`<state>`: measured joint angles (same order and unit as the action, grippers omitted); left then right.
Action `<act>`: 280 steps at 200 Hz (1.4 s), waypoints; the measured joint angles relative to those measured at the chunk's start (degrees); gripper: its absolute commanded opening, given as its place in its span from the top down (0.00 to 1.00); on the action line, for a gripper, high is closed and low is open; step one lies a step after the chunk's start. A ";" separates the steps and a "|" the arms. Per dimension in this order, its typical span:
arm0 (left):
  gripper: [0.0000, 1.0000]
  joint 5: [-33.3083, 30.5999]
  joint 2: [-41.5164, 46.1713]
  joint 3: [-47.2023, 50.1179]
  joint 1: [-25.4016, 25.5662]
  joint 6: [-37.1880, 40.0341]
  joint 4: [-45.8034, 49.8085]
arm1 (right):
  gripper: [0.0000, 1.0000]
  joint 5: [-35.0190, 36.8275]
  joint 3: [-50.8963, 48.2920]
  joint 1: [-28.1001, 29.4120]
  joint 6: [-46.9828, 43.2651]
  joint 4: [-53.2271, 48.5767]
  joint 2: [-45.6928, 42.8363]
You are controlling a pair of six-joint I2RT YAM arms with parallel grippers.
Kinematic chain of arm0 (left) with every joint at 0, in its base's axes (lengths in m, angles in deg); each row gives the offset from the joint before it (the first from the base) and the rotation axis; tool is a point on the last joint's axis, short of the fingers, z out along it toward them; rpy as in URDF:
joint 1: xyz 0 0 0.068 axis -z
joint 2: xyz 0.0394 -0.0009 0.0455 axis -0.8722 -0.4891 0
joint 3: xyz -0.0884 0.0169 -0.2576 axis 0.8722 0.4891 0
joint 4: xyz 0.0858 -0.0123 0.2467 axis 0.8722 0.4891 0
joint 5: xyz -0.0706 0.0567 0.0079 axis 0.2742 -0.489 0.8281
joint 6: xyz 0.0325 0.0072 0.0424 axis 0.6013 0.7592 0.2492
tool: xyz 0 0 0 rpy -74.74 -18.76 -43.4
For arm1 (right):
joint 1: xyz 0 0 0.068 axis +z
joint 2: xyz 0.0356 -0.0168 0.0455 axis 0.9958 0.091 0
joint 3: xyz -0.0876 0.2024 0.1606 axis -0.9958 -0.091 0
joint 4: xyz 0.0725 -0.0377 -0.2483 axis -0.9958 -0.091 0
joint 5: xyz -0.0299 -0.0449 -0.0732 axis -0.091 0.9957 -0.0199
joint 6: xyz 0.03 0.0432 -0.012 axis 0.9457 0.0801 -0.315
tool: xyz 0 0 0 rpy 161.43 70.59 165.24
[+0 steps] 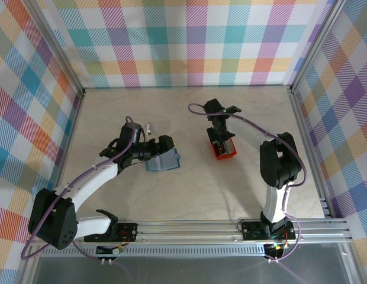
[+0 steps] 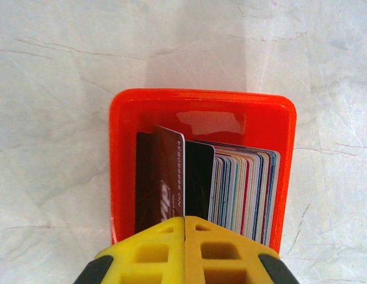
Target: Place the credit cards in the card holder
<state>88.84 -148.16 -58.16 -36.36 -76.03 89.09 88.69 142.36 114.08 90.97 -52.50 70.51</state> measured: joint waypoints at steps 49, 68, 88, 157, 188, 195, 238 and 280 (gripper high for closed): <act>0.10 0.24 0.11 0.00 0.00 -0.02 -0.09 | 1.00 -3.98 0.00 -0.74 0.72 -0.07 -4.37; 0.11 0.70 0.79 0.00 0.00 -0.46 -1.16 | 1.00 -5.49 0.00 -1.31 1.11 -0.35 -6.25; 0.14 1.86 1.18 0.00 0.00 -2.19 -4.57 | 1.00 -7.54 0.00 -2.14 1.81 -0.70 -9.64; 0.17 2.58 2.36 -2.73 0.33 -12.59 -13.25 | 1.00 -25.33 0.00 -7.63 11.17 4.26 -29.92; 0.20 3.61 2.89 -6.19 0.52 -16.74 -17.90 | 1.00 -34.93 -0.28 -8.70 17.97 10.25 -35.56; 0.20 4.00 2.89 -6.91 0.74 -17.49 -19.12 | 1.00 -37.00 -0.55 -8.70 19.65 11.89 -36.15; 0.26 5.18 2.67 -8.15 3.39 -22.69 -29.40 | 1.00 -48.15 -4.44 -8.70 30.40 22.82 -37.44; 0.40 5.25 1.86 -8.17 5.46 -26.18 -36.46 | 1.00 -53.40 -7.58 -8.70 37.55 30.10 -37.44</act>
<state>94.09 -146.30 -66.34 -30.89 -102.22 52.63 35.30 134.78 105.38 128.52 -22.41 33.07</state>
